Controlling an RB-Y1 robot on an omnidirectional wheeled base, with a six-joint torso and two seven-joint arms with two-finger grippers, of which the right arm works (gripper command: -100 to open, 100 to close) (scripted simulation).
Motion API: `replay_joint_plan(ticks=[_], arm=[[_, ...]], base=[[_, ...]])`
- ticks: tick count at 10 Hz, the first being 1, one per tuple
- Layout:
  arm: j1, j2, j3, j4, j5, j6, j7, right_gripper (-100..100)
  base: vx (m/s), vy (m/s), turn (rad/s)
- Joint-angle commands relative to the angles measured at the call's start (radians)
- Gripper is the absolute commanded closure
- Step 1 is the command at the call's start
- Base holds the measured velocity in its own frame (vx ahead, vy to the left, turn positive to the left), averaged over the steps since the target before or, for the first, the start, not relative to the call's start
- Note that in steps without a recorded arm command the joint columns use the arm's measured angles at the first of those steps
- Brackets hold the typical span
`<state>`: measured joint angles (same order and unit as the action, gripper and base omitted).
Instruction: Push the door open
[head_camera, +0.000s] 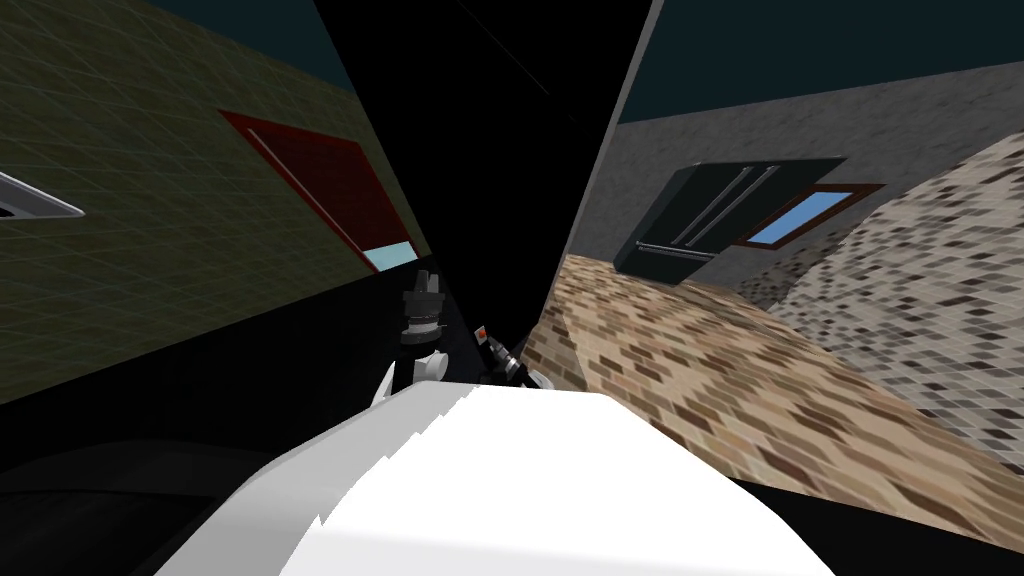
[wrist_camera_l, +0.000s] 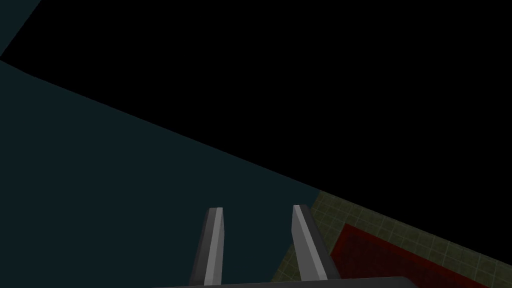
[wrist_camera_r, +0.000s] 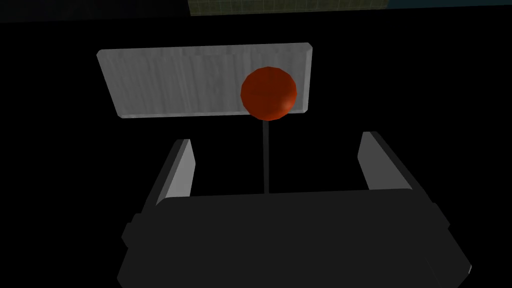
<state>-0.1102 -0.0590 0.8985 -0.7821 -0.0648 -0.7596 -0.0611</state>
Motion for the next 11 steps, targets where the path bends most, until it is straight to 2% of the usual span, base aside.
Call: replay_joint_plan(ticks=[1, 2, 3, 4, 9, 10, 11], arm=[[-0.002, 0.011, -0.006, 0.005, 0.001, 0.002, 0.003, -100], [-0.004, 0.018, -0.009, 0.008, 0.001, 0.003, 0.004, -100], [-0.004, 0.015, -0.007, 0.009, 0.001, 0.001, 0.003, -100], [-0.004, 0.015, -0.007, 0.009, 0.001, 0.001, 0.003, 100], [-0.004, 0.015, -0.007, 0.009, 0.001, 0.001, 0.003, 100], [0.001, 0.003, -0.034, 0.011, -0.006, 0.001, 0.012, -100], [0.001, 0.003, -0.034, 0.011, -0.006, 0.001, 0.012, -100]], base=[[0.148, 0.153, 0.023], [0.12, 0.149, 0.024], [0.049, 0.07, -0.006], [-0.004, -0.008, 0.001], [-0.011, -0.016, 0.001], [-0.12, 0.002, -0.126], [-0.158, -0.006, -0.118]])
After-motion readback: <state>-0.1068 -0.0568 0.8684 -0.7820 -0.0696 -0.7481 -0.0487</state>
